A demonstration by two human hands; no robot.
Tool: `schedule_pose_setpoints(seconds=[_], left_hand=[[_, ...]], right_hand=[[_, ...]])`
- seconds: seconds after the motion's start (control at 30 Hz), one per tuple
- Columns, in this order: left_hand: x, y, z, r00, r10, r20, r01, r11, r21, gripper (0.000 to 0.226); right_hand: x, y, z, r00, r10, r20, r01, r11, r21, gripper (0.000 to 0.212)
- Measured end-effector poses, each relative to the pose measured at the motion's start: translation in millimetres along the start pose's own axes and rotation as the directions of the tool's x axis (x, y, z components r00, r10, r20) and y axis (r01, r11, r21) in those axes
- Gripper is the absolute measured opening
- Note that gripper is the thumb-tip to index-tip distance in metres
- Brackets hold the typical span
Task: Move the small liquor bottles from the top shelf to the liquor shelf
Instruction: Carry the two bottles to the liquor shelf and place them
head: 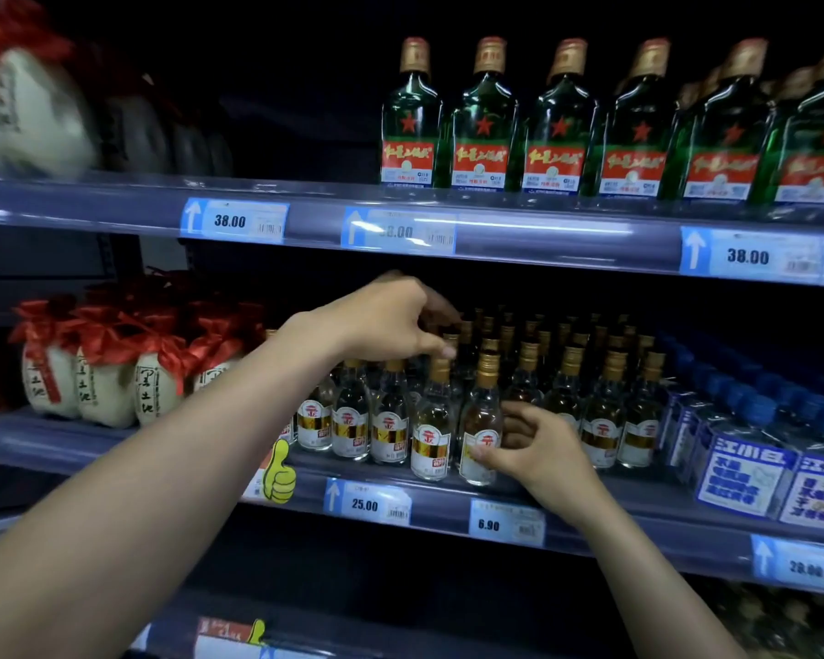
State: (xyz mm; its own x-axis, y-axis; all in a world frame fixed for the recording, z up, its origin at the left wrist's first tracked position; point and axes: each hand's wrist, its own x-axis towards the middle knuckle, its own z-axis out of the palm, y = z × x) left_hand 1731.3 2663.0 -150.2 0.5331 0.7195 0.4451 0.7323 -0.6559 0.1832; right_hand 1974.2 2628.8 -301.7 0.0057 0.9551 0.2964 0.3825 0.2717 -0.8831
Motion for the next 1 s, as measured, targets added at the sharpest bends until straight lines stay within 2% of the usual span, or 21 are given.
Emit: schedule_pose_setpoints(seconds=[0.1,0.33,0.47,0.6,0.87,1.0], left_hand=[[11.6,-11.0,7.6,0.995,-0.014,0.1,0.018,0.999,-0.038,0.035],[18.8,-24.9,21.8,0.998,-0.058,0.034,0.062,0.991,-0.122,0.031],[17.8,-29.4,27.9,0.997,-0.074,-0.007,0.071,0.984,-0.166,0.03],[12.3,-30.6,29.4,0.995,-0.1,-0.025,0.094,0.979,-0.178,0.032],[-2.2,-19.6,21.2,0.99,-0.112,-0.084,0.099,0.985,-0.139,0.049],[-14.0,-6.1,12.8,0.986,-0.092,-0.14,0.077,0.991,-0.112,0.053]], right_hand=[[-1.4,-0.9,1.8,1.0,0.005,-0.004,-0.005,1.0,-0.007,0.079],[0.8,-3.3,7.7,1.0,0.015,-0.022,-0.015,1.0,-0.011,0.073],[0.8,-4.2,8.5,1.0,0.027,-0.011,-0.027,0.999,-0.021,0.085],[1.6,-5.4,8.9,1.0,0.026,-0.006,-0.026,1.0,-0.01,0.097],[-2.2,-7.8,7.9,1.0,0.011,0.007,-0.011,1.0,0.0,0.103],[-10.9,-12.9,0.2,0.999,-0.009,-0.037,0.007,0.998,-0.06,0.089]])
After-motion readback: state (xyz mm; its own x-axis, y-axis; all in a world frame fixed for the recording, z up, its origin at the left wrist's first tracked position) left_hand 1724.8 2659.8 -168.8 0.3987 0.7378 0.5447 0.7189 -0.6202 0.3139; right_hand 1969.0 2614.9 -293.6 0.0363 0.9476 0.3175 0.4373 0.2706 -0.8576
